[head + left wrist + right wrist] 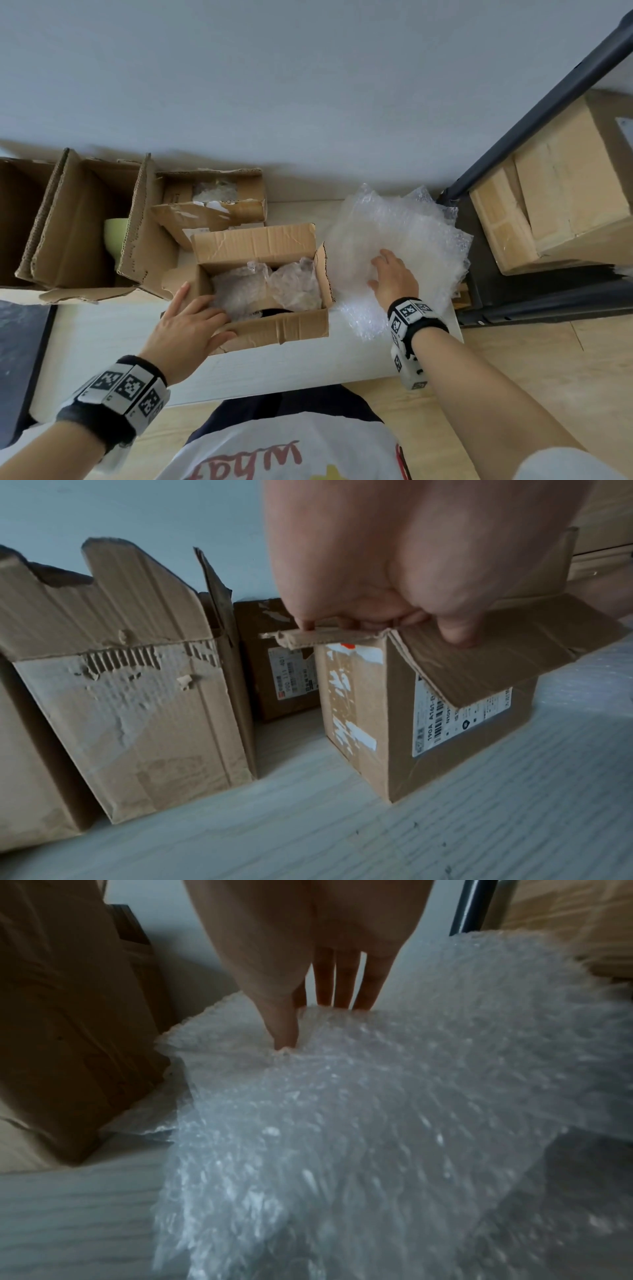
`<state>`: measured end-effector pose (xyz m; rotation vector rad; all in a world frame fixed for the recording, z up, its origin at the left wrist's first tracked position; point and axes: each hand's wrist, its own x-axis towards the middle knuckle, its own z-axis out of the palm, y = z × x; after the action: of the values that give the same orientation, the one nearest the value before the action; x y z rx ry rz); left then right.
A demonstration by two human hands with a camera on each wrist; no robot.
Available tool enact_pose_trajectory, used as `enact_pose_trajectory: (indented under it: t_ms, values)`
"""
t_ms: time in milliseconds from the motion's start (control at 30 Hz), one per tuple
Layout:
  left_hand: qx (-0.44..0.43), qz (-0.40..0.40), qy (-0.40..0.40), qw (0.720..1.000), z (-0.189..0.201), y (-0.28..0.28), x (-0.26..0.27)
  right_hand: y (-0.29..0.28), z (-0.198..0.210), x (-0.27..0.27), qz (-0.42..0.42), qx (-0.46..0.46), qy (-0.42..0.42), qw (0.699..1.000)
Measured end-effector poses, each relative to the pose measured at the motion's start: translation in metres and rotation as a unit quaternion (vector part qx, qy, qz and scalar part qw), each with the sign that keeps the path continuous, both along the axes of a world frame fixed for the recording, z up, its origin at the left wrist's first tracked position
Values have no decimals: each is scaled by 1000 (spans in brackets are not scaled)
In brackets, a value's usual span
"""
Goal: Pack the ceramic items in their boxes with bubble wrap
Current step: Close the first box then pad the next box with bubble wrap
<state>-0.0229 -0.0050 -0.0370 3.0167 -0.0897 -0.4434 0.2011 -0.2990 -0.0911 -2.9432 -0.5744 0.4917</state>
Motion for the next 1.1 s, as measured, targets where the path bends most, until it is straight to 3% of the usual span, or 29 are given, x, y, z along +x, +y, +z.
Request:
enact_pose_trajectory:
  t_ms: [233, 367, 467, 567, 700, 900, 967, 1100]
  values:
    - [-21, 29, 21, 999, 7, -2, 4, -12, 16, 9, -72, 156, -38, 984]
    - [16, 49, 68, 996, 9, -7, 7, -20, 38, 9, -131, 224, -31, 965]
    - [-19, 74, 87, 993, 19, -10, 16, -21, 66, 9, -196, 306, -16, 931]
    - [-94, 98, 33, 990, 40, -14, 30, -16, 104, 8, -211, 401, -41, 891]
    - [-276, 112, -54, 953, 90, -25, 55, 6, 153, 2, -209, 497, -42, 841]
    - [-477, 161, -86, 860, 156, -57, 86, 65, 196, -25, -151, 589, 83, 790]
    - [-512, 174, -76, 838, 166, -65, 91, 82, 198, -35, -139, 598, 102, 783]
    - [-470, 213, -158, 842, 165, -61, 93, 99, 196, -47, -75, 610, 204, 762]
